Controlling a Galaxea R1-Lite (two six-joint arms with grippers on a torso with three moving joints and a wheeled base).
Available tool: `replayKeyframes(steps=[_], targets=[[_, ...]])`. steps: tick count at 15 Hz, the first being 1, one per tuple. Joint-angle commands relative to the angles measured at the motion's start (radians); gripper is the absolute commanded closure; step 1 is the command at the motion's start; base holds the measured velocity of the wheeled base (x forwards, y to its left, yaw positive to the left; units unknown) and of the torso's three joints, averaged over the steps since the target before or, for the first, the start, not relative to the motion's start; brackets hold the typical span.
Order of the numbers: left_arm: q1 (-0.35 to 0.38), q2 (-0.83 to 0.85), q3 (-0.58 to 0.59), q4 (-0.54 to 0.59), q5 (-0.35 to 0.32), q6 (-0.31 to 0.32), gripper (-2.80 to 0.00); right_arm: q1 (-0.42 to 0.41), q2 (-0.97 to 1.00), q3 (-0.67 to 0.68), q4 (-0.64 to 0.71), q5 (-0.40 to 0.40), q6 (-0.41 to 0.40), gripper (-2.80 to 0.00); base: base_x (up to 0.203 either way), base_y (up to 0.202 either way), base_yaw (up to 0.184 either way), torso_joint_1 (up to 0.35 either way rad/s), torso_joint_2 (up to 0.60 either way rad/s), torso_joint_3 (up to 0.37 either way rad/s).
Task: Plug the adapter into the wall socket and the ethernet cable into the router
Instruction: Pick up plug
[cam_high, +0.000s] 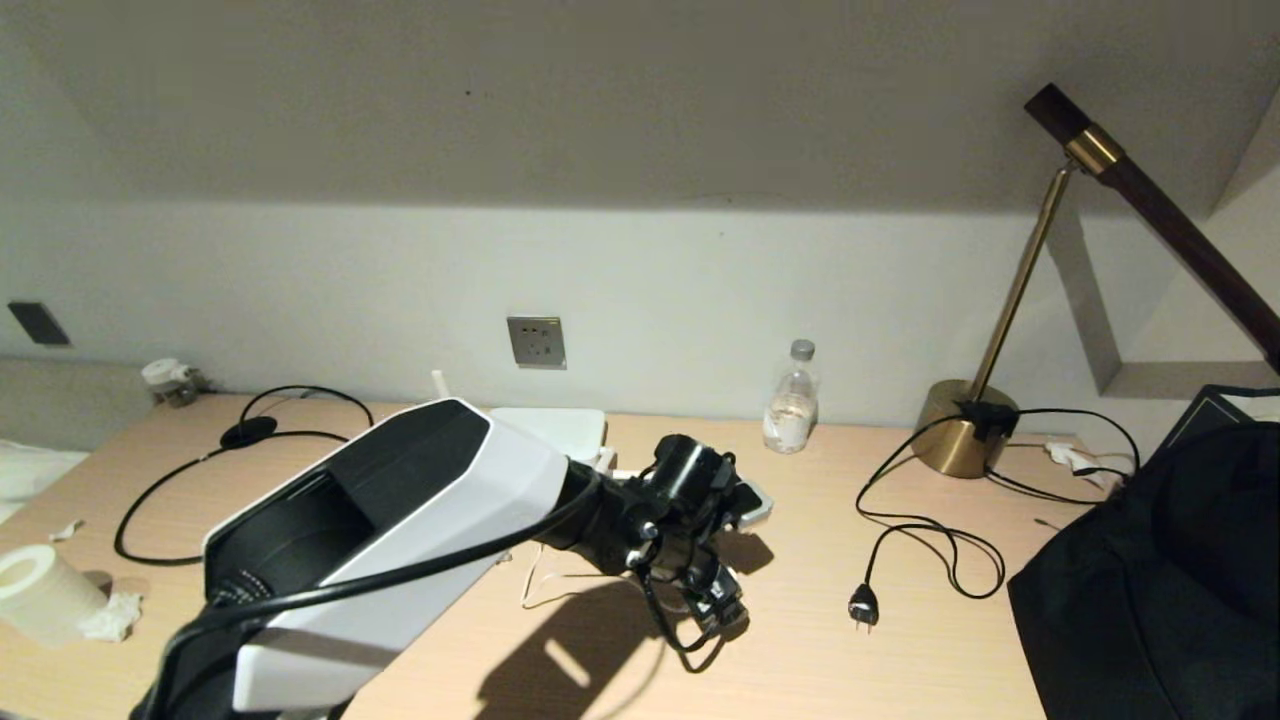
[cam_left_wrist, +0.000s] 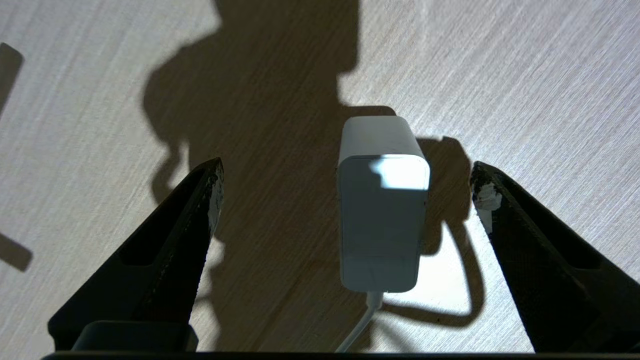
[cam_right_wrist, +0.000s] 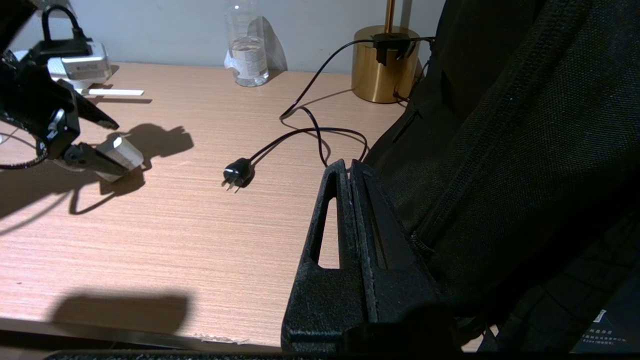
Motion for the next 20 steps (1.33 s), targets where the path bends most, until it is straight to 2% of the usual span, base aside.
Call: replayKeyframes(steps=[1,12,13,20], targets=[[-0.002,0.016,-0.002,0.0,0.001,0.002,-2.8,0.0,0.002,0.0,0.0,0.0,0.0,0.0,0.0,0.0,0.0,0.0,0.0,0.0],[-0.004,0.024,-0.024,0.023,0.007,0.006,-2.8,0.0,0.002,0.0,0.0,0.0,0.0,0.0,0.0,0.0,0.0,0.0,0.0,0.0],[-0.006,0.026,-0.034,0.026,0.007,0.006,0.0,0.0,0.002,0.0,0.0,0.001,0.0,0.0,0.0,0.0,0.0,0.0,0.0,0.0],[-0.031,0.032,-0.048,0.031,0.022,0.006,0.0,0.0,0.002,0.0,0.0,0.001,0.0,0.0,0.0,0.0,0.0,0.0,0.0,0.0]])
